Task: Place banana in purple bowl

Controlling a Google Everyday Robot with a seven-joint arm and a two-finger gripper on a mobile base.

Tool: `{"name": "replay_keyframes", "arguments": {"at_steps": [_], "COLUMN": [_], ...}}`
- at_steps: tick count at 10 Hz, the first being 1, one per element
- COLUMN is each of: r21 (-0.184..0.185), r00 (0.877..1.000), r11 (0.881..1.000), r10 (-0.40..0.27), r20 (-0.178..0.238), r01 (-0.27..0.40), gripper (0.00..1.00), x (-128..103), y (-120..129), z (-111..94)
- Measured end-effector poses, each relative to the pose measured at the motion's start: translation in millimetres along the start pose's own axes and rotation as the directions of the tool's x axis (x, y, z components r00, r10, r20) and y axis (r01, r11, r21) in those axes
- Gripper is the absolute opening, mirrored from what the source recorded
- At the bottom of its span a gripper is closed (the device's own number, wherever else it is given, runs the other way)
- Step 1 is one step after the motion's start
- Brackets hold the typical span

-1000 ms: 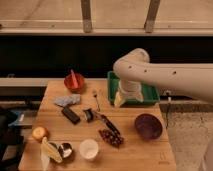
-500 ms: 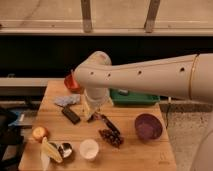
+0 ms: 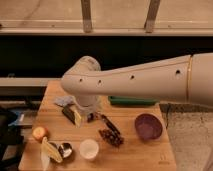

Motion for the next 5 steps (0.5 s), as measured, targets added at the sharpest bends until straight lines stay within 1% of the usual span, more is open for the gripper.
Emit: {"name": "replay_keyframes", "arguments": {"at_steps": [2,3,4,5], "r21": [-0.002,-0.017,-0.038,-0.062], "r00": [1.000,1.000,0.999,0.997], "r11": [1.000,1.000,0.998,0.995], "r10": [-0.004,-0.025,-0.048,-0.081], "r20": [0.000,0.003,0.009,0.017], "r01": [0.004,0.025,0.048,0.082], "gripper": [0.76,0.76,0.76,0.76], "x": [0,-2,-6,-14], "y": [1,6,18,36], "z": [1,7,11,17]}}
